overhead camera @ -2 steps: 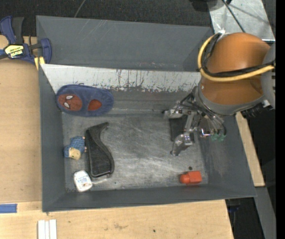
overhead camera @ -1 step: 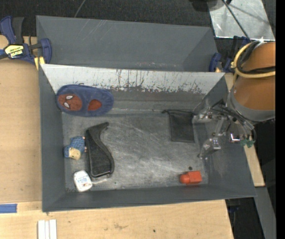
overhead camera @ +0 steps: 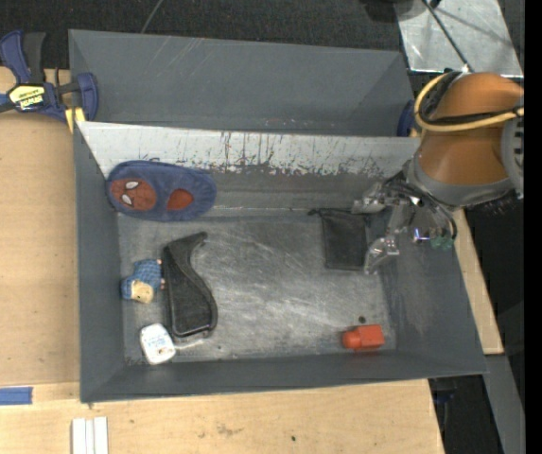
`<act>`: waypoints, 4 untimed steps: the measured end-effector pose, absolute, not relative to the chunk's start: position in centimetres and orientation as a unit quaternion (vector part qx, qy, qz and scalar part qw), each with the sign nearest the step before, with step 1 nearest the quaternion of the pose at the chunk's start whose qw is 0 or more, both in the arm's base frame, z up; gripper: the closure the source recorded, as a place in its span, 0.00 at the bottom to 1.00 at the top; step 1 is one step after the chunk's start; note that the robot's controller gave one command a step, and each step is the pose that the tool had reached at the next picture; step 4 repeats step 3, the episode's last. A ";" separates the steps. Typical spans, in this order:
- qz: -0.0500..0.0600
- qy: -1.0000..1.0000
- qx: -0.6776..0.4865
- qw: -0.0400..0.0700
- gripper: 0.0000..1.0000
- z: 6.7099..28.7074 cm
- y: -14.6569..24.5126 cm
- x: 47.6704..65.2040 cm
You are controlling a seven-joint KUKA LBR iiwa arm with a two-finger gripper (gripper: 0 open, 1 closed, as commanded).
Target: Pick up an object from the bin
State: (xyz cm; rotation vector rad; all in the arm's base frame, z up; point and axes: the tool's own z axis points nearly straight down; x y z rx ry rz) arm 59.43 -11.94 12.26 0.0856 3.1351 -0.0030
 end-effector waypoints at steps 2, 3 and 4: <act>-0.001 0.988 0.154 0.014 1.00 7.9 -10.0 62.4; -0.001 0.996 0.090 0.007 1.00 23.7 -10.4 60.7; -0.001 0.996 0.090 0.007 1.00 23.7 -10.4 60.7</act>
Offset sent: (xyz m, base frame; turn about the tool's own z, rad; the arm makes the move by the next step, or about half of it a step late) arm 0.0227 0.0222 -0.0526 0.2545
